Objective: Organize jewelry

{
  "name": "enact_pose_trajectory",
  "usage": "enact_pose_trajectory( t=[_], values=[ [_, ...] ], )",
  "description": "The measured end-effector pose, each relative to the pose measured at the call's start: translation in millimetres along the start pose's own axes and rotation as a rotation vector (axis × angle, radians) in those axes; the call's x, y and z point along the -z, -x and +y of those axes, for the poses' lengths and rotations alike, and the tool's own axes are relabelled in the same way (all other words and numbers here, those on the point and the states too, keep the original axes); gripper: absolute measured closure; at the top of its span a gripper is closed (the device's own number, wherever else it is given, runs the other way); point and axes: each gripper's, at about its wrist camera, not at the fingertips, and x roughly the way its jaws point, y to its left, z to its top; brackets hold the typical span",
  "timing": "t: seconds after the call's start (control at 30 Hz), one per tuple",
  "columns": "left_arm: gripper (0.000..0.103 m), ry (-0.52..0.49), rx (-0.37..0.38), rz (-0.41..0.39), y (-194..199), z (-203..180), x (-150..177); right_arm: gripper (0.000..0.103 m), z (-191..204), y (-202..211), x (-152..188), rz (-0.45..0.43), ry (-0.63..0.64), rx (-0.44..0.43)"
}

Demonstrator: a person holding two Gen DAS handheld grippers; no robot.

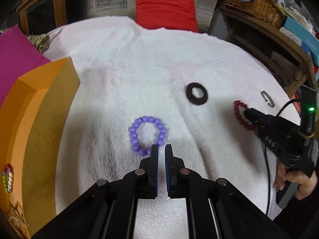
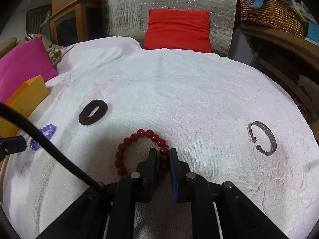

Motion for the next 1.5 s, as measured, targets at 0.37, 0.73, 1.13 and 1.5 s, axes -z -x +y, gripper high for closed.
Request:
enact_pose_trajectory(
  t=[0.37, 0.73, 1.13, 1.5],
  values=[
    [0.069, -0.015, 0.025, 0.058, -13, -2, 3, 0.087, -9, 0, 1, 0.0, -0.046, -0.059],
    [0.045, 0.01, -0.059, 0.044, -4, 15, 13, 0.087, -16, 1, -2, 0.018, -0.075, -0.105],
    [0.043, 0.011, -0.145, -0.003, -3, 10, 2, 0.088, -10, -1, -17, 0.156, -0.019, -0.093],
    [0.043, -0.08, -0.263, -0.077, 8, -6, -7, 0.092, -10, 4, -24, 0.14, -0.052, -0.137]
  ],
)
